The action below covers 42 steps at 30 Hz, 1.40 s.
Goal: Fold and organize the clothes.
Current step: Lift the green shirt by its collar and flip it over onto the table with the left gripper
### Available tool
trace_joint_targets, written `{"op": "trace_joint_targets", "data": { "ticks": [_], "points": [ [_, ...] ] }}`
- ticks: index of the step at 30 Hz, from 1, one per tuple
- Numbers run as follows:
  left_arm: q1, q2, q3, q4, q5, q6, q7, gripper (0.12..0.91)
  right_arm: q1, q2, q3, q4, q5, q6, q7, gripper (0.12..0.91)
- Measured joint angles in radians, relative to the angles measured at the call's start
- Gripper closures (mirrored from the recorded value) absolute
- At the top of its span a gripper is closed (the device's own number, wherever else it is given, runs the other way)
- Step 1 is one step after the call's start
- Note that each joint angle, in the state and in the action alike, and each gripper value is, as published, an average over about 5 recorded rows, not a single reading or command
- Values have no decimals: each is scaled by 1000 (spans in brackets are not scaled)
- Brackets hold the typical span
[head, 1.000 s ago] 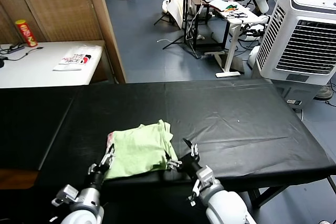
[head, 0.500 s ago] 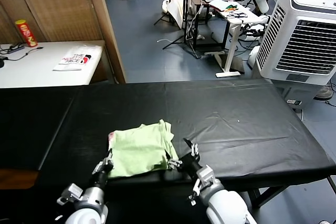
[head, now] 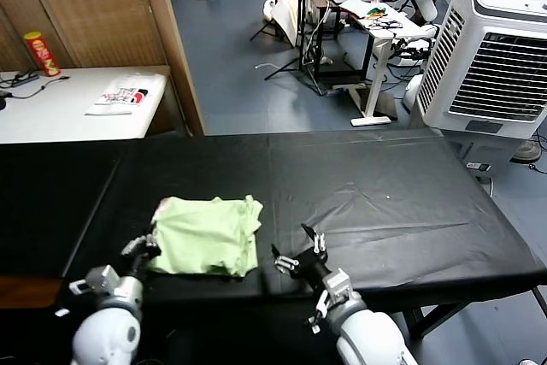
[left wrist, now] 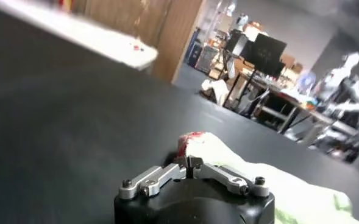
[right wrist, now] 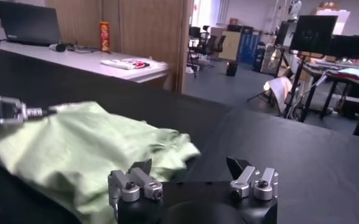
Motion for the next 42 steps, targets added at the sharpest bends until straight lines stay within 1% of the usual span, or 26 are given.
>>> {"op": "trace_joint_targets", "data": {
  "ticks": [6, 10, 15, 19, 22, 26, 30, 33, 37, 42],
  "points": [
    [9, 147, -30, -35, 65, 25, -9, 894, -12, 12, 18, 1, 0, 2, 1, 227],
    [27, 226, -55, -59, 80, 32, -15, 894, -17, 16, 26, 2, -1, 2, 2, 227],
    [42, 313, -92, -84, 93, 37, -28, 894, -21, 24, 29, 1, -1, 4, 3, 227],
    [54, 374, -128, -94, 141, 48, -36, 894, -24, 30, 26, -2, -5, 5, 3, 227],
    [66, 402, -149, -105, 182, 52, -40, 894, -26, 32, 25, -3, -9, 7, 3, 227],
    [78, 403, -149, -133, 220, 59, -51, 894, -34, 33, 26, -3, -17, 9, 3, 227],
    [71, 374, -115, -179, 215, 60, -58, 894, -47, 35, 32, -1, -23, 12, 2, 227],
    [61, 339, -72, -212, 190, 69, -74, 894, -59, 36, 40, 0, -26, 13, 2, 227],
    [40, 284, 2, -248, 154, 97, -97, 894, -76, 36, 56, 7, -29, 14, 2, 227],
    [13, 214, 109, -279, 138, 108, -105, 894, -100, 36, 81, 15, -35, 14, 2, 227]
  ]
}}
